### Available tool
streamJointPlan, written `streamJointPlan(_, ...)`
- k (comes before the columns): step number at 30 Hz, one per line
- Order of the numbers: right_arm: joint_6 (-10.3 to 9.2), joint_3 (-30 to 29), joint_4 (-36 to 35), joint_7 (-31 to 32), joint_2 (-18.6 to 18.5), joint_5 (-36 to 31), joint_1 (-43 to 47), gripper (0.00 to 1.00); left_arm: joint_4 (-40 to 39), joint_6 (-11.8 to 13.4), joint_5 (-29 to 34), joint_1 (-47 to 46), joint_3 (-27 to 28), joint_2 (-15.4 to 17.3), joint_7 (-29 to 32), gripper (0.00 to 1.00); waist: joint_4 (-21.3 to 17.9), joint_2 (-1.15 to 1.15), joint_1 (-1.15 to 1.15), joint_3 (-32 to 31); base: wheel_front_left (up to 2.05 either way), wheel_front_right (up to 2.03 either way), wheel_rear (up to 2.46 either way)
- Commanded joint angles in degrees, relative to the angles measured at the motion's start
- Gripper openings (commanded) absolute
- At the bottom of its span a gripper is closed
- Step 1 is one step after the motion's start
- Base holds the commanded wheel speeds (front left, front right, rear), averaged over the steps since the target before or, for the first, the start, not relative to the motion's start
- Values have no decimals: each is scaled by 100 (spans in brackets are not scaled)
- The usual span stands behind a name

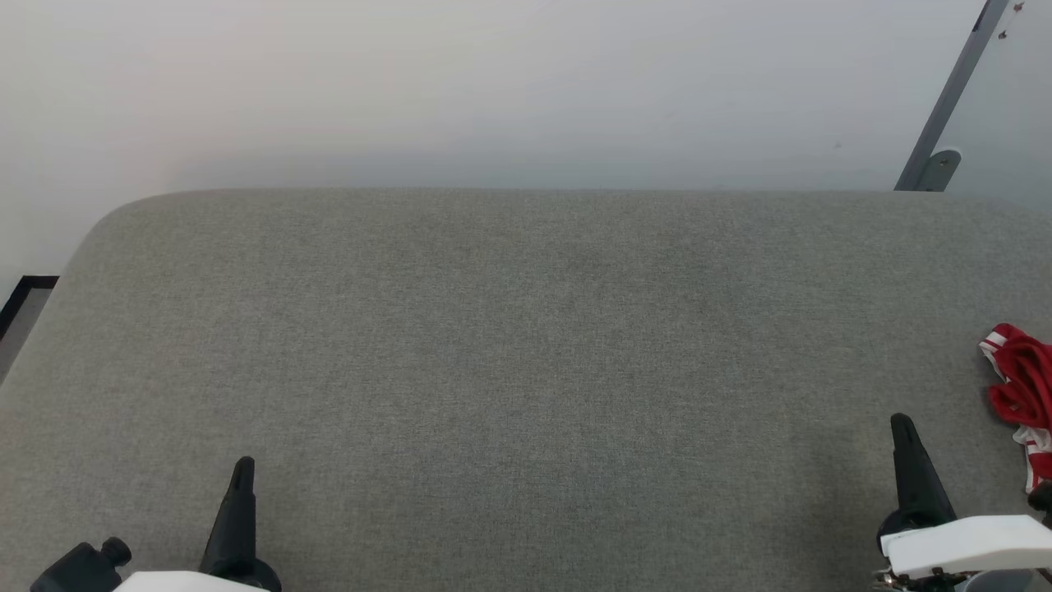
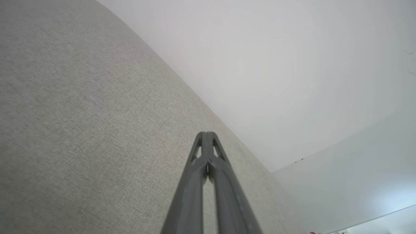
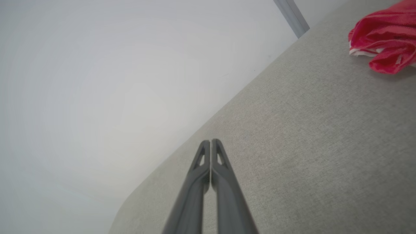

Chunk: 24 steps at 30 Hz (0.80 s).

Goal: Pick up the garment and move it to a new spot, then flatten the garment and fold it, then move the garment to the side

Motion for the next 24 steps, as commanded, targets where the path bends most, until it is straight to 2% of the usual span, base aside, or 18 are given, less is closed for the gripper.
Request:
streamJointPlan(1, 1, 6, -40, 48, -9, 207, -157, 0, -23, 5, -192, -171, 60, 3, 50, 0, -6, 0, 0, 3, 0, 0, 0)
streamJointPlan(24, 1, 53, 135, 358, 5, 1572, -413, 0, 193, 7, -1375, -548, 201, -154, 419, 0, -80, 0, 0, 34, 0, 0, 0)
